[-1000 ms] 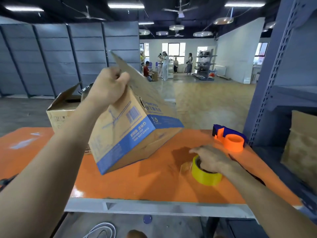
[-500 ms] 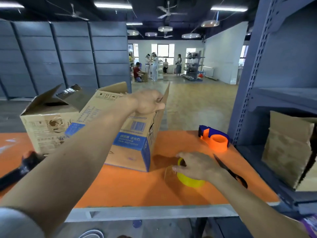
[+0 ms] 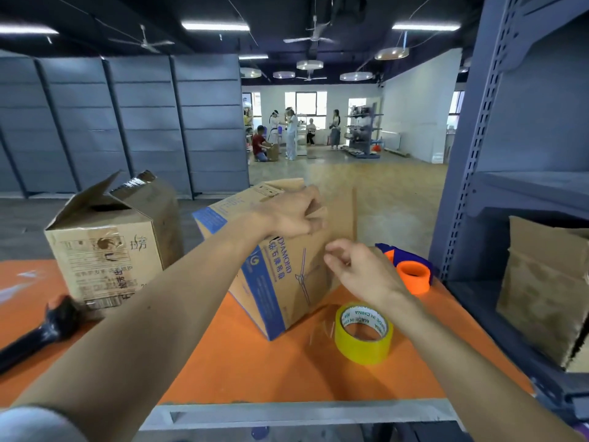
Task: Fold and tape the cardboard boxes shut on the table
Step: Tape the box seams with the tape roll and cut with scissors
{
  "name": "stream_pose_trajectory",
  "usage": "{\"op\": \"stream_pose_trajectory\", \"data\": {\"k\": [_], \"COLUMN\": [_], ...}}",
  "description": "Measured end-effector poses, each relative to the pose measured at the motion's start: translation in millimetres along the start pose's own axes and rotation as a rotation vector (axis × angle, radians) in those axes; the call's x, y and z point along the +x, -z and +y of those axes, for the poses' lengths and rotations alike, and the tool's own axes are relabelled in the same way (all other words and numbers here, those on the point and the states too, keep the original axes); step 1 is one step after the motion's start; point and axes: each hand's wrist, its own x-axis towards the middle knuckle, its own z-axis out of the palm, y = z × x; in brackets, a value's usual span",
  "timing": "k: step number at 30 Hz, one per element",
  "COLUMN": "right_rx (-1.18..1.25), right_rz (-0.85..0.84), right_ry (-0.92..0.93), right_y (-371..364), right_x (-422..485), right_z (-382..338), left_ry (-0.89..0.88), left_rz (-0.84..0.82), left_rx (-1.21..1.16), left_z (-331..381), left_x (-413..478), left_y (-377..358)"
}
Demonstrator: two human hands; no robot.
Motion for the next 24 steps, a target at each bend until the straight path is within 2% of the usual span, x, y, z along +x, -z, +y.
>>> {"op": "stream_pose_trajectory", "data": {"k": [5,9,15,20,24], "right_rx": [0.049,0.011,-0.270,-0.428,-0.443], "right_rz": [0.034,-0.032,-0.292,-0.385,-0.410], "right_ry": [-0.008,-0.021,-0.046,-0.081,-0.078], "right_y": [1,-7,-33,-47,-47], "right_x": [-1,-12,-33,-44,-52], "right_z": [7,16,19,23,24], "left_ry": [0.060,-0.034,-0.022,-0.011,-0.102], "left_rz": [0.002,-0.107,-0.004,0.141,0.076], "left_rx": [0.147,0.153,0.276,0.226,0.153], "left_z": [0,-19,-22,-12,-16], "left_x": [-9,-27,-38,-41,-48], "left_y": [-15,-16,-25,-27,-17]}}
